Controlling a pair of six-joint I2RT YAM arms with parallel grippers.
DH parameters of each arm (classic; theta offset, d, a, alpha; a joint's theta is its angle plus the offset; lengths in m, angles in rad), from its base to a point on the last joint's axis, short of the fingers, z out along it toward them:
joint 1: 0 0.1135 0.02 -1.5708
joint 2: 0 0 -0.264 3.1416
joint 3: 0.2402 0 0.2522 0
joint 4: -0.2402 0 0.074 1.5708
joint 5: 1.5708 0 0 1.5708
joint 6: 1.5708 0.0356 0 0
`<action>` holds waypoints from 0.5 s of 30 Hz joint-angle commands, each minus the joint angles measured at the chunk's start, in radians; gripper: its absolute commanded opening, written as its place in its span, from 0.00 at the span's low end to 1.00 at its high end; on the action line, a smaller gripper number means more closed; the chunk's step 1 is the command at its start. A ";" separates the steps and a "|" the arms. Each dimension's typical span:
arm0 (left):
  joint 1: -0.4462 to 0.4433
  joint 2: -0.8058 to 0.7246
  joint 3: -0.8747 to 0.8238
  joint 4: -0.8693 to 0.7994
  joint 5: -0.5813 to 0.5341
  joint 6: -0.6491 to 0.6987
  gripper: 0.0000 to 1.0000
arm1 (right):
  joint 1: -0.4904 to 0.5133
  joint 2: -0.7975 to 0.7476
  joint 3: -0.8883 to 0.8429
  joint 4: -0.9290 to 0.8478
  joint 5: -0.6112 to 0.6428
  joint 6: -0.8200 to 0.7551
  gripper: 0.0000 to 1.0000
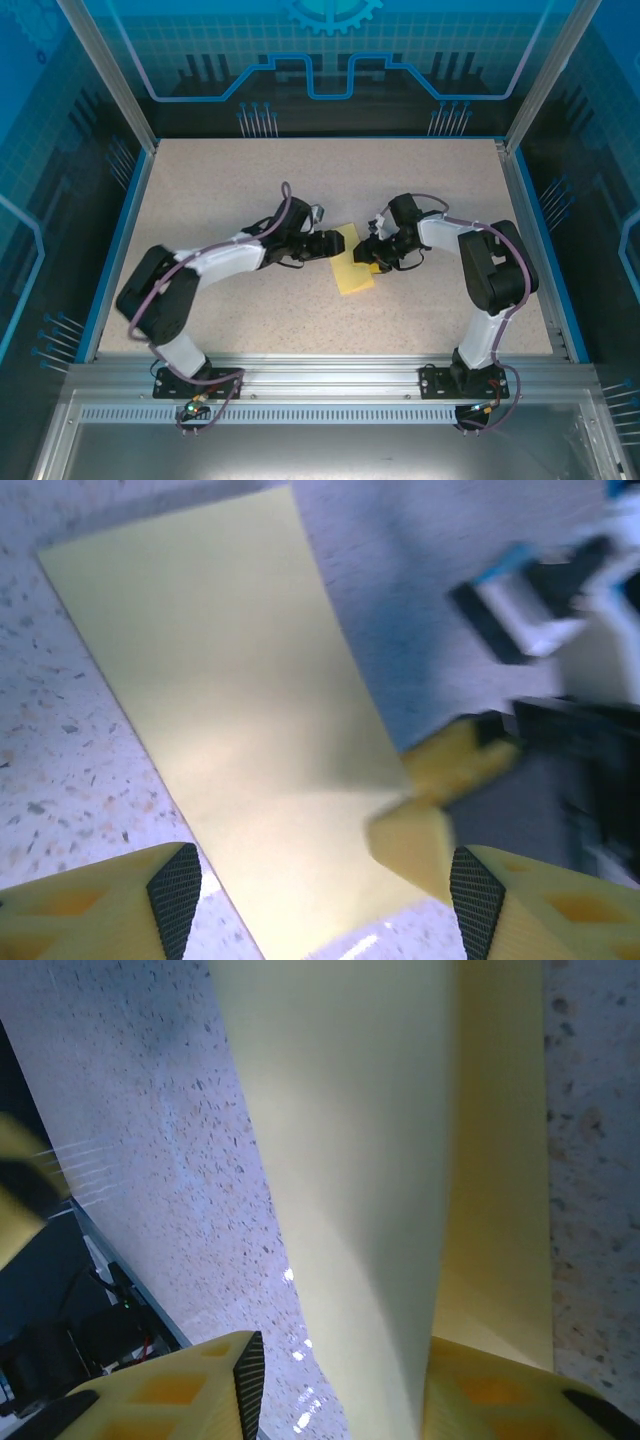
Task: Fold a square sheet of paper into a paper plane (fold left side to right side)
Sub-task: Fold the triangle a second time at the center of the table.
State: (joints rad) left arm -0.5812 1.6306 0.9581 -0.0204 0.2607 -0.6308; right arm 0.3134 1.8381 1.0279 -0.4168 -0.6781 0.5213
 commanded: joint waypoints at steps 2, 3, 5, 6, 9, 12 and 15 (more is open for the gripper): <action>-0.067 -0.177 -0.148 0.106 -0.050 0.143 0.73 | -0.013 0.008 0.018 0.009 -0.038 0.052 0.41; -0.094 -0.193 -0.164 0.106 -0.068 0.153 0.73 | -0.016 0.005 0.021 0.010 -0.039 0.058 0.42; -0.155 -0.206 -0.177 0.100 -0.108 0.172 0.73 | -0.015 0.004 0.032 0.009 -0.041 0.070 0.42; -0.189 -0.202 -0.174 0.093 -0.135 0.182 0.73 | -0.016 0.006 0.038 0.007 -0.044 0.075 0.42; -0.288 -0.167 -0.131 0.047 -0.231 0.213 0.74 | -0.014 0.008 0.061 -0.001 -0.044 0.084 0.42; -0.346 -0.103 -0.058 -0.020 -0.308 0.241 0.75 | -0.014 0.009 0.083 -0.010 -0.050 0.089 0.42; -0.387 -0.038 0.026 -0.087 -0.382 0.263 0.77 | -0.014 0.015 0.099 -0.019 -0.053 0.089 0.42</action>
State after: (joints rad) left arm -0.9428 1.5497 0.9005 -0.0277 0.0059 -0.4286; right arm 0.3130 1.8389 1.0966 -0.4141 -0.6975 0.5926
